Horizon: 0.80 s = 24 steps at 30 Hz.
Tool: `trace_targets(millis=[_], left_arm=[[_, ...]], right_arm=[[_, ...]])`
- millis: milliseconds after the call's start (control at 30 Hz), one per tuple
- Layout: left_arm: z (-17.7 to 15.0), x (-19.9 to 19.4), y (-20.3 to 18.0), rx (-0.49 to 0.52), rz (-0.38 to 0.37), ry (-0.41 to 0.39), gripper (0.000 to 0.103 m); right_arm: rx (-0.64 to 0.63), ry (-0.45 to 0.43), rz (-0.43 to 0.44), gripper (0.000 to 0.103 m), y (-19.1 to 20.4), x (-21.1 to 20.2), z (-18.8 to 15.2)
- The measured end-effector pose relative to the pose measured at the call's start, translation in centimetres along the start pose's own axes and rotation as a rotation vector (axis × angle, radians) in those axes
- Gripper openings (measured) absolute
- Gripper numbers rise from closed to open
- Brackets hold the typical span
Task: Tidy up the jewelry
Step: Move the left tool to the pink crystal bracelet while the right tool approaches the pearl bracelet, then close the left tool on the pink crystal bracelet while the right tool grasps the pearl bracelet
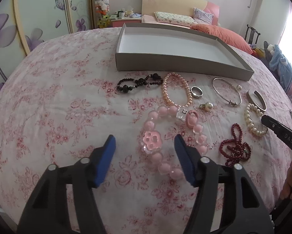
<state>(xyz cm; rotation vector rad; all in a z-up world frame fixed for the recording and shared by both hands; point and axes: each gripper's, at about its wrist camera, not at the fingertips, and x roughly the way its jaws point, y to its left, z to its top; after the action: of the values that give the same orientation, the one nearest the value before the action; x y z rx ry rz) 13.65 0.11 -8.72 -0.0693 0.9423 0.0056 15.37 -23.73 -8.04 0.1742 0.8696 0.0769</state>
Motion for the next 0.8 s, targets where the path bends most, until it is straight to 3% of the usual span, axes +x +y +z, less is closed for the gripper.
trace_targets(millis=[133,200,267,500,800], left_arm=[[0.3,0.1,-0.5,0.006,0.001,-0.001,0.043],[0.3,0.2,-0.8,0.012,0.008,-0.007,0.03],[0.2,0.2,-0.8,0.014,0.009,-0.01,0.024],[0.0,-0.6,-0.4,0.003,-0.016,-0.035,0.024],[0.3,-4.0,-0.5,0.014,-0.05,-0.157,0.023]], right_arm=[[0.005,-0.015,0.014,0.01,-0.1,-0.1,0.3],[0.003,-0.024,0.024,0.01,0.0,-0.4,0.5],[0.003,-0.033,0.035,0.01,0.0,-0.6,0.5],[-0.003,-0.077,0.079,0.01,0.5,-1.9,0.9],[-0.029,-0.158,0.159,0.01,1.7,-4.3,1.6]])
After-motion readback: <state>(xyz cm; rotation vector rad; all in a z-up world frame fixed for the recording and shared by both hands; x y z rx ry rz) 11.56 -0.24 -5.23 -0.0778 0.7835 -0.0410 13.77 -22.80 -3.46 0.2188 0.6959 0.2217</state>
